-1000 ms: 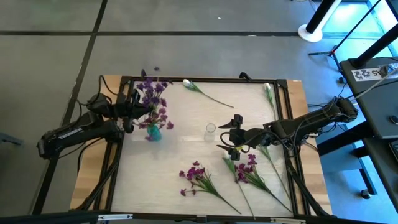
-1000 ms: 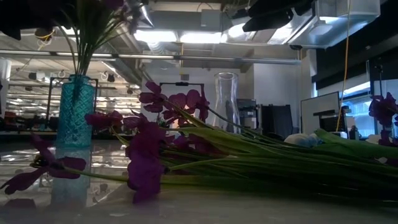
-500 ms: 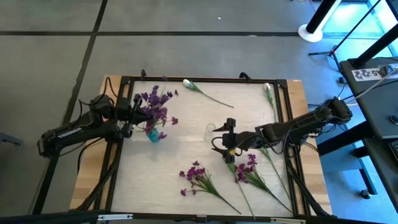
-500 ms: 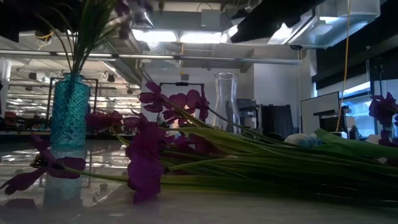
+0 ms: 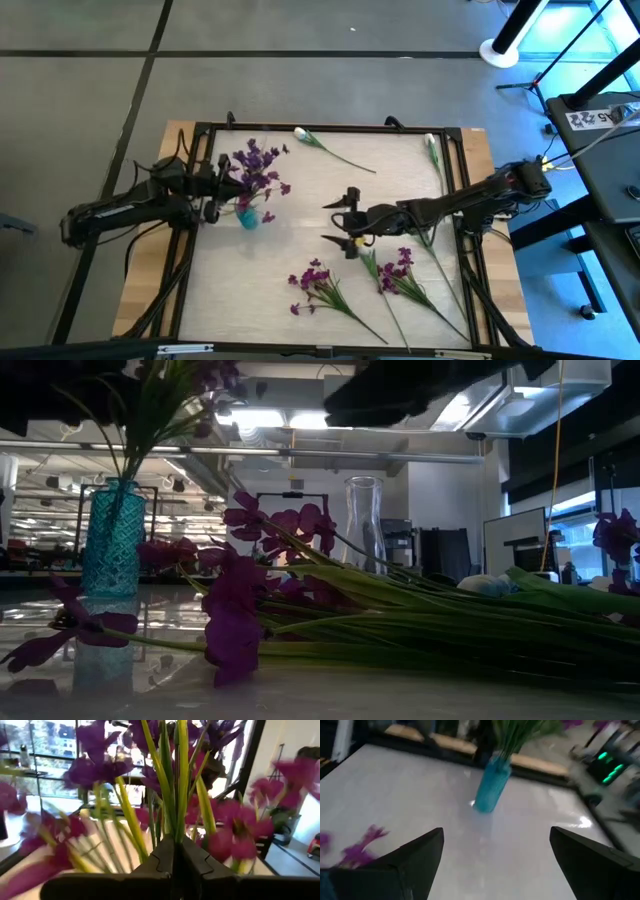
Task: Sort flowers into vase by color
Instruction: Put the violet flowers into the blue flower vase
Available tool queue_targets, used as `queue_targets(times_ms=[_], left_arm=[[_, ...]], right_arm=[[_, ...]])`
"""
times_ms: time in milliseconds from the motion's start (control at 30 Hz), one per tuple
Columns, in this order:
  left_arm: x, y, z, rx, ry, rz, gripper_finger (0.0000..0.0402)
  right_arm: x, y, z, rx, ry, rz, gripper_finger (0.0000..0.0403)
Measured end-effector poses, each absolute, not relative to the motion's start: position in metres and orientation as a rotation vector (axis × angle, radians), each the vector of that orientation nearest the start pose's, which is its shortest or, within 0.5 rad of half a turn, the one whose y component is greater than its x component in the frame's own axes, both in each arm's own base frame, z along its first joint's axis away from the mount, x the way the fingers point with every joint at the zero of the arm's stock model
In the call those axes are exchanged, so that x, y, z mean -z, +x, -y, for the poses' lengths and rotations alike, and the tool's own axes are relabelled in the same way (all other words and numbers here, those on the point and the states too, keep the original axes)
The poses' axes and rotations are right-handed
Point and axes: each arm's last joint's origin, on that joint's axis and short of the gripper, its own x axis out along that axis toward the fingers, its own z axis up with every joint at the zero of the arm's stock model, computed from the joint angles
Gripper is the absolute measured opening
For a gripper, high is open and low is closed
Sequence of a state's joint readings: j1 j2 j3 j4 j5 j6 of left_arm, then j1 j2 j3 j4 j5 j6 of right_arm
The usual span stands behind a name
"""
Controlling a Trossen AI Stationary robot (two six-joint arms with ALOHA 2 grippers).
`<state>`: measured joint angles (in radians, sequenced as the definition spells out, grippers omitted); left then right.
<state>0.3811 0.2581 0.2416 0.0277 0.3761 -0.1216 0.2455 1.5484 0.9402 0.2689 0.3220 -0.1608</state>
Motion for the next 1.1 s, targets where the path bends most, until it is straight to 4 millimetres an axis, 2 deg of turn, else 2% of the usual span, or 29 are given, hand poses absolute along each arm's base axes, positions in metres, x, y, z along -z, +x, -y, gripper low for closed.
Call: queue_targets(times_ms=[233, 467, 767, 1100], left_arm=[[-0.220, 0.105, -0.027, -0.012, -0.106, 0.040, 0.0005], [-0.218, 0.107, -0.024, -0.014, -0.086, 0.055, 0.0005], [-0.189, 0.108, -0.025, -0.049, -0.077, 0.217, 0.0005], [-0.190, 0.108, -0.024, -0.064, -0.073, 0.226, 0.0005]], right_arm=[[-0.255, 0.340, -0.073, 0.052, -0.264, -0.301, 0.0363], [-0.252, 0.341, -0.062, 0.062, -0.248, -0.335, 0.0363], [-0.250, 0.341, -0.061, 0.062, -0.247, -0.352, 0.0363], [-0.250, 0.342, -0.052, 0.066, -0.219, -0.353, 0.0363]])
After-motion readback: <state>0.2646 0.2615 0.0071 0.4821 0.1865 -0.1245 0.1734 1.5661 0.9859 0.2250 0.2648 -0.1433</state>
